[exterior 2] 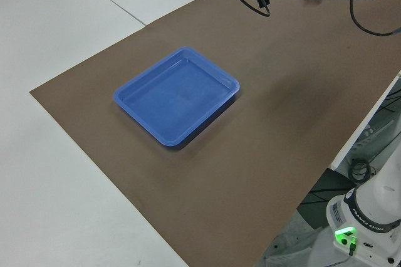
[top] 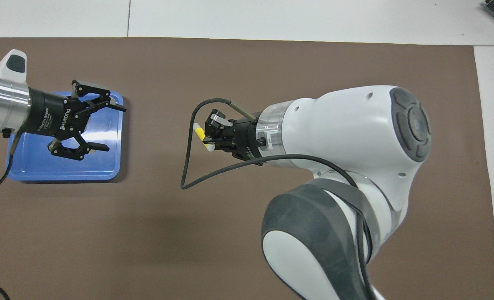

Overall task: Right arm passes pens to left for tray arrangement
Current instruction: 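Carry the pen toward the tray while the left gripper reaches to meet it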

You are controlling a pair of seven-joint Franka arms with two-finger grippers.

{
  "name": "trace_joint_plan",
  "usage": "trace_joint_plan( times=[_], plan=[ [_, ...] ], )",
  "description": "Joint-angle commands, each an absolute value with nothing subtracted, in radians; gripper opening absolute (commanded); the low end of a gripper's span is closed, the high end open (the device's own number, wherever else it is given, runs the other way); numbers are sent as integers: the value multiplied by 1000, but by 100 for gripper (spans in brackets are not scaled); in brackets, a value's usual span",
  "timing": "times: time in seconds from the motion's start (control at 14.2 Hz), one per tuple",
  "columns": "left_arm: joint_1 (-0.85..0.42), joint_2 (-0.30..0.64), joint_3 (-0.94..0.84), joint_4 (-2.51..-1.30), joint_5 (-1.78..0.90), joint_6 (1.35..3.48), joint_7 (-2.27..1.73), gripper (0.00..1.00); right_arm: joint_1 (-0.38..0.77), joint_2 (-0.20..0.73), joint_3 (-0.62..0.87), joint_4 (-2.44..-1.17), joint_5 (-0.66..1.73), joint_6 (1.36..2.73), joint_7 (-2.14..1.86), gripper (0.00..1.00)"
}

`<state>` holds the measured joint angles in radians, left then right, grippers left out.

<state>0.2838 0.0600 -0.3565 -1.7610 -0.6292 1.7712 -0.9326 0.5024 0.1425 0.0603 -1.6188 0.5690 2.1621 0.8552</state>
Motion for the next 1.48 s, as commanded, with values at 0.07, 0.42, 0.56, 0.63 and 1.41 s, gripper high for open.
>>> trace_joint_plan(
  times=[0.07, 0.42, 0.56, 0.63, 1.41],
  plan=[
    [255, 32, -348, -1818, -713, 1839, -1066, 98, 502, 133, 60, -1638, 595, 2178, 857, 0],
    [144, 23, -350, -1864, -716, 1948, -1236, 97, 502, 133, 60, -1637, 597, 2178, 857, 0],
    [118, 14, -350, -1891, -779, 1991, -1273, 97, 502, 133, 61, -1637, 597, 2178, 857, 0],
    [118, 11, -348, -1891, -814, 1993, -1278, 97, 502, 135, 61, -1637, 597, 2177, 857, 0],
    [29, 9, -354, -1901, -887, 2057, -1304, 94, 502, 133, 64, -1637, 597, 2180, 859, 0]
  ],
)
